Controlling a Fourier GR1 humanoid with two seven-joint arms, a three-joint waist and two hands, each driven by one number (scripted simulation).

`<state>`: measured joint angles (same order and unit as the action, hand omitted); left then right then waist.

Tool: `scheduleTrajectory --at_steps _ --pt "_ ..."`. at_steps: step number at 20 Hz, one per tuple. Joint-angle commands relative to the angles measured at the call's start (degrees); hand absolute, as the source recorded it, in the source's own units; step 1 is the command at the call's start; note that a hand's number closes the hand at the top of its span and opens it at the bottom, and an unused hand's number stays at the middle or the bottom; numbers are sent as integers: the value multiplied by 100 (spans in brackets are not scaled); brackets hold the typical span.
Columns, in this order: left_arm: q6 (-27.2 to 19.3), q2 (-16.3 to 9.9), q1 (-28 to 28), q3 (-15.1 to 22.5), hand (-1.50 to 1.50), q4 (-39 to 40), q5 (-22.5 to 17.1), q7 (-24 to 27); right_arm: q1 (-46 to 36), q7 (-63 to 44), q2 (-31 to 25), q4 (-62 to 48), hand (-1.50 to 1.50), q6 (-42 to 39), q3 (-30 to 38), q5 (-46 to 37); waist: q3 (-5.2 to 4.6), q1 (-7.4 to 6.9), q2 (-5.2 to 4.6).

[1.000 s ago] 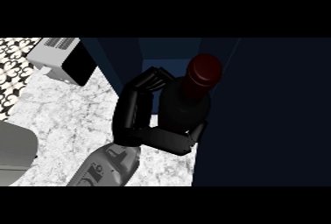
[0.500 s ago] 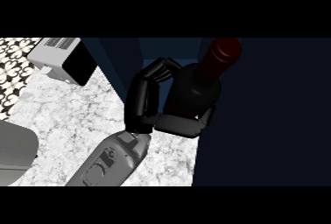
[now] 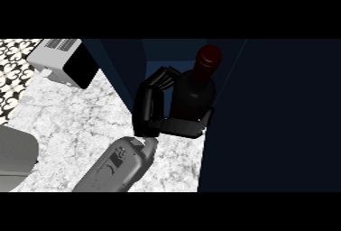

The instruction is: Pick up the wine, place it into the cabinet and close the cabinet

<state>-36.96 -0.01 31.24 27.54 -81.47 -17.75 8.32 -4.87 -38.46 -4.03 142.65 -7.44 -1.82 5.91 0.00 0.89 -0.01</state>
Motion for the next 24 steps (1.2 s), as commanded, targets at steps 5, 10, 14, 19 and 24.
scheduleTrajectory --at_steps 5,10,14,19,24 --pt "-320 1 99 283 150 591 272 312 72 -43 51 334 -150 51 41 349 3 -22 4" --pt "228 1 -86 -117 150 1254 219 934 -433 -331 52 361 -150 269 90 339 -3 -45 -4" --pt "181 1 -112 -129 150 1272 235 1194 -38 -147 165 461 -150 188 -238 45 -2 -45 3" --pt "314 1 142 -516 150 1751 -114 1489 534 23 77 745 -150 -107 -54 441 0 -19 4" --pt "340 -114 336 -772 150 1708 -111 1218 243 144 212 397 -150 15 -254 75 0 -67 10"
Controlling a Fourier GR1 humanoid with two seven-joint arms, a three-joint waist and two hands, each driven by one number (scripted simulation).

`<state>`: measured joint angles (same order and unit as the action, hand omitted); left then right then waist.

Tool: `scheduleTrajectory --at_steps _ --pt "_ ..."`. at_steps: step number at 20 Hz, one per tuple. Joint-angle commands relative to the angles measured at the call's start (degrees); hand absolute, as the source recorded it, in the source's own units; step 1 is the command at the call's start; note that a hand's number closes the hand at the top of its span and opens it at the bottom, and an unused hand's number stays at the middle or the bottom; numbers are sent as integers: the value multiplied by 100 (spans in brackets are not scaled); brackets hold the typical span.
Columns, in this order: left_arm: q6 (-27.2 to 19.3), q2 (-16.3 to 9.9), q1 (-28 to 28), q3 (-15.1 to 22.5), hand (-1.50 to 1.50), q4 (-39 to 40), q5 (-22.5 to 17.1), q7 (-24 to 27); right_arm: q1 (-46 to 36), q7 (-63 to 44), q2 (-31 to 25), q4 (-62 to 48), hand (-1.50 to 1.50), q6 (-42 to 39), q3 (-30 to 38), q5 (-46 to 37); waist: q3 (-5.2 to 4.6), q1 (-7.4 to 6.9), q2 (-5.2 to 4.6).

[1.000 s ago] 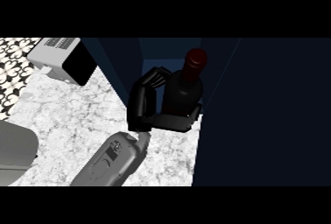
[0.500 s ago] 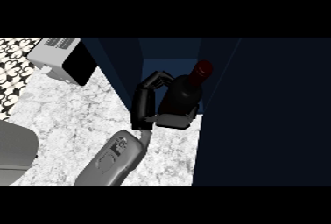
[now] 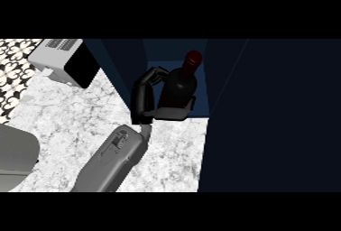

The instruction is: Pick up the wine, place it into the cabinet and close the cabinet

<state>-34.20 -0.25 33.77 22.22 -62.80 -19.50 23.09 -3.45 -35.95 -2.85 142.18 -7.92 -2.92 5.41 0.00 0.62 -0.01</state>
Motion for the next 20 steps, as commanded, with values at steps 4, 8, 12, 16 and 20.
scheduleTrajectory --at_steps 4,8,12,16,20 --pt "274 25 451 -402 150 820 -162 99 328 -100 107 524 -150 43 -201 183 0 16 -5" --pt "788 24 905 -923 150 1407 -202 250 279 -182 79 708 -150 39 -48 421 -1 52 -12" --pt "775 25 1315 -1006 150 1807 -387 -40 -64 -559 76 629 -150 228 -211 154 -3 36 -9" --pt "704 -125 1664 -1017 150 2115 -232 -208 71 -193 164 475 -150 149 -255 110 0 22 -5" --pt "714 23 1872 -978 150 2885 -592 456 -97 -253 154 334 -150 154 -272 119 -2 99 -30"
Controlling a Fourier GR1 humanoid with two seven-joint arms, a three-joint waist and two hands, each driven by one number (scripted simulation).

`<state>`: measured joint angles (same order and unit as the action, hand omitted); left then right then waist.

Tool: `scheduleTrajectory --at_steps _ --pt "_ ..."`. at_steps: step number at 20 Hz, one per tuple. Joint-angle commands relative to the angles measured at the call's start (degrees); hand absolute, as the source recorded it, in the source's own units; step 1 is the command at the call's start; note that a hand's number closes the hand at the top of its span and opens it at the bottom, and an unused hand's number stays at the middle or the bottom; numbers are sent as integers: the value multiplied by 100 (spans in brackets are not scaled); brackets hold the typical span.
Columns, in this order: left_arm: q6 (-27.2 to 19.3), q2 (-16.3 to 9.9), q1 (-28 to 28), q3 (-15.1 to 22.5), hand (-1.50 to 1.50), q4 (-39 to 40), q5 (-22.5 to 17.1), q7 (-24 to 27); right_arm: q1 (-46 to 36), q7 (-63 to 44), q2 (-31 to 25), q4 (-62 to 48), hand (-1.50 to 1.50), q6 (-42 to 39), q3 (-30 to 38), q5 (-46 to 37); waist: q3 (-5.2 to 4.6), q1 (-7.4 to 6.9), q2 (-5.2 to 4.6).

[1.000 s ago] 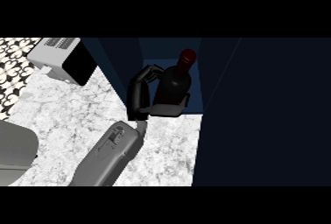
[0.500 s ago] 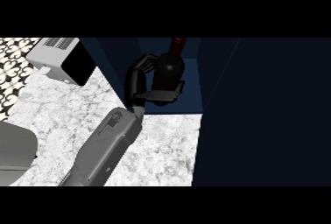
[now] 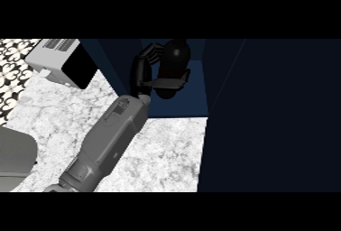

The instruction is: Pick up the wine, place it into the cabinet and close the cabinet

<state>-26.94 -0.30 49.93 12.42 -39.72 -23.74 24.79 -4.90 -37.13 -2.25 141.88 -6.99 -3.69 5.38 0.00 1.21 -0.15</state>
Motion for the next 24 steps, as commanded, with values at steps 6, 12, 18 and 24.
scheduleTrajectory --at_steps 6,12,18,24 --pt "-243 29 710 -132 150 1299 -179 1101 -111 -297 -8 312 -150 18 -60 281 -2 85 -32" --pt "-107 -154 1161 -578 150 1854 -191 1300 564 534 -7 150 -150 -405 229 570 4 96 -44" --pt "209 -62 1300 -917 150 2434 -329 1471 374 178 3 269 -150 -301 188 630 -1 126 -61" --pt "260 -19 1688 -1405 150 2682 -665 1314 369 292 220 202 -150 -179 -329 105 -5 185 -82"
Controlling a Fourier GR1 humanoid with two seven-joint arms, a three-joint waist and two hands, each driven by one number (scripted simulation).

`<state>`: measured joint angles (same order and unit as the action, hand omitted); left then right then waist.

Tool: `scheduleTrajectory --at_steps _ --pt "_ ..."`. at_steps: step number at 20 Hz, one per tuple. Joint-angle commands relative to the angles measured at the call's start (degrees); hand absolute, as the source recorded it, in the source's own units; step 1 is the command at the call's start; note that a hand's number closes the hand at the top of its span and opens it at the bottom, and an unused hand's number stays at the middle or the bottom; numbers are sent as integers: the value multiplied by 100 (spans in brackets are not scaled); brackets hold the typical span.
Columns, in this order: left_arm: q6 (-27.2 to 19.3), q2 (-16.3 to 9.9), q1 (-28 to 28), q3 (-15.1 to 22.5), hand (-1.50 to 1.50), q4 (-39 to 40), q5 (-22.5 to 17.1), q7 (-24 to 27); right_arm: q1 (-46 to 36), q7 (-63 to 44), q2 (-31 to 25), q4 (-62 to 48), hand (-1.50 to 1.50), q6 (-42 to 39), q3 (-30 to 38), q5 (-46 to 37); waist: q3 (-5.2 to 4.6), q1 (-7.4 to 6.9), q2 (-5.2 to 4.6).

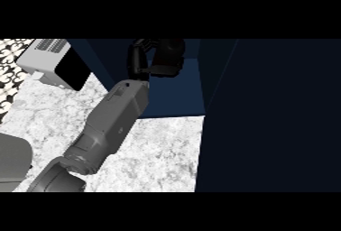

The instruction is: Pick up the wine, place it into the cabinet and close the cabinet

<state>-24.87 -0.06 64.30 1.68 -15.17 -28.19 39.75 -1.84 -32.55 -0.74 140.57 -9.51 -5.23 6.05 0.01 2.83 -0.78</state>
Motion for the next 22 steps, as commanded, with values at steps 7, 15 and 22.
scheduleTrajectory --at_steps 7,15,22 --pt "349 6 -104 -432 150 498 -282 424 96 -107 70 251 -150 41 -169 81 -5 35 -18" --pt "320 -284 108 -455 150 899 -53 290 120 -126 43 413 -150 28 -272 105 -4 122 -56" --pt "96 -188 -13 -391 -150 1037 121 439 -268 -353 -14 374 -150 149 -135 88 -8 102 -62"
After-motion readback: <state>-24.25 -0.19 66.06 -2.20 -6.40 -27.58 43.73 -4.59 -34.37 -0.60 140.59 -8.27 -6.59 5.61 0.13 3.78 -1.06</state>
